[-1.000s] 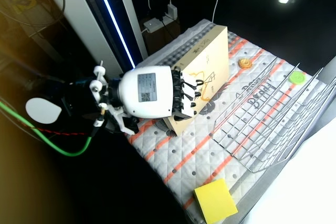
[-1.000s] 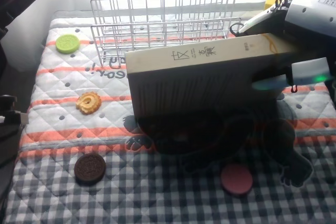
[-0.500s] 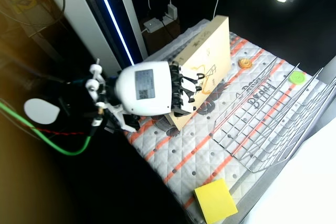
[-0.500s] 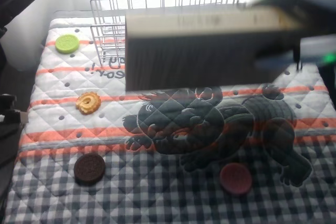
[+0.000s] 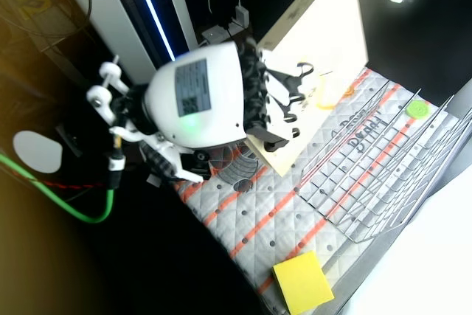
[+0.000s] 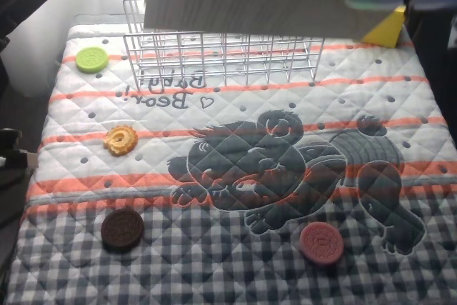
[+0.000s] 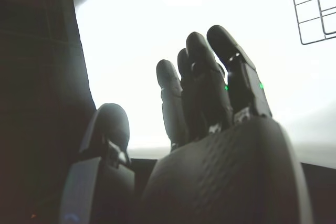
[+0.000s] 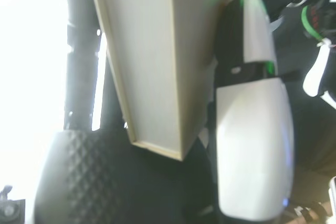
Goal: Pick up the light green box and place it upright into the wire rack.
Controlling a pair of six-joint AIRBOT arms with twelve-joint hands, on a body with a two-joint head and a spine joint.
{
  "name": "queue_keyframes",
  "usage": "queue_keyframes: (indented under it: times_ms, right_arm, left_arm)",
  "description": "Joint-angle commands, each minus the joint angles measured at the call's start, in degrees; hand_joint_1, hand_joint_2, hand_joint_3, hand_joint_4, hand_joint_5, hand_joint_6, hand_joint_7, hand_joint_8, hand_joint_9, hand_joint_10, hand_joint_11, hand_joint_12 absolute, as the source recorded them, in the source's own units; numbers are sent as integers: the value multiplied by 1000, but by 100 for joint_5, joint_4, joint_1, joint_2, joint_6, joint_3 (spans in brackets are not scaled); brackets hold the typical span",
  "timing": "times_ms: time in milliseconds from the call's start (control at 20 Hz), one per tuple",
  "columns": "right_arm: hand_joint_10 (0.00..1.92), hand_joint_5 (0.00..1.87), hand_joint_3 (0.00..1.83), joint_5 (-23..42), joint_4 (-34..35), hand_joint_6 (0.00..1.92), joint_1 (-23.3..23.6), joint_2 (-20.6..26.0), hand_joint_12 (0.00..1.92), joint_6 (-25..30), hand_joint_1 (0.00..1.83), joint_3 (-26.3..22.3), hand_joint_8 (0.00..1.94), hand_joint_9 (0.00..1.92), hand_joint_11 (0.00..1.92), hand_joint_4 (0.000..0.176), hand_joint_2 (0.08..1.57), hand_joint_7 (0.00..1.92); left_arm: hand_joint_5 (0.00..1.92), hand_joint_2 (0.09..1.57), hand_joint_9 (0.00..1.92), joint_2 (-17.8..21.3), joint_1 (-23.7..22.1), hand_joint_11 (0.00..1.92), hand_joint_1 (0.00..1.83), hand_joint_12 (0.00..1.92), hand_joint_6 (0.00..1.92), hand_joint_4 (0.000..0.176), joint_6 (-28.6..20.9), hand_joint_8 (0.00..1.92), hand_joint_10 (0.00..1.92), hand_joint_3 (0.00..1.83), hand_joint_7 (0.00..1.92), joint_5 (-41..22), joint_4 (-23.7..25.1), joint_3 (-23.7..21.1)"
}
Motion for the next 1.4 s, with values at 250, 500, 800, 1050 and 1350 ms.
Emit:
queue_keyframes:
  times_ms: [250,500,800,1050,1350]
  right_arm:
    - [3,895,0,231,94,1094,464,-72,638,-63,1138,137,2,1569,1317,0,1159,1389]
    - [4,890,1,-238,-55,1104,612,-267,561,-93,1141,404,8,1587,1385,0,1161,1425]
    - [2,926,0,-706,-311,1049,619,-609,445,-93,1149,572,0,1594,1428,0,1144,1435]
    - [0,947,0,-802,-408,860,618,-735,405,-27,1259,632,527,1591,1417,0,1084,1304]
    - [2,905,0,-874,-444,1075,598,-929,486,3,1153,741,178,1589,1399,0,1152,1370]
  left_arm:
    - [603,1224,481,-24,-56,71,524,935,3,6,-43,0,0,0,451,-700,-90,26]
    - [592,1225,487,-48,-95,98,526,907,0,17,-43,0,0,0,454,-678,-55,42]
    - [589,1222,498,-82,-128,96,545,926,1,14,-43,1,3,0,459,-654,-31,54]
    - [582,1217,456,-101,-135,44,590,969,0,13,-43,0,0,1,448,-657,-29,66]
    - [571,1226,446,-114,-153,31,553,1018,2,19,-43,2,3,2,445,-654,-20,80]
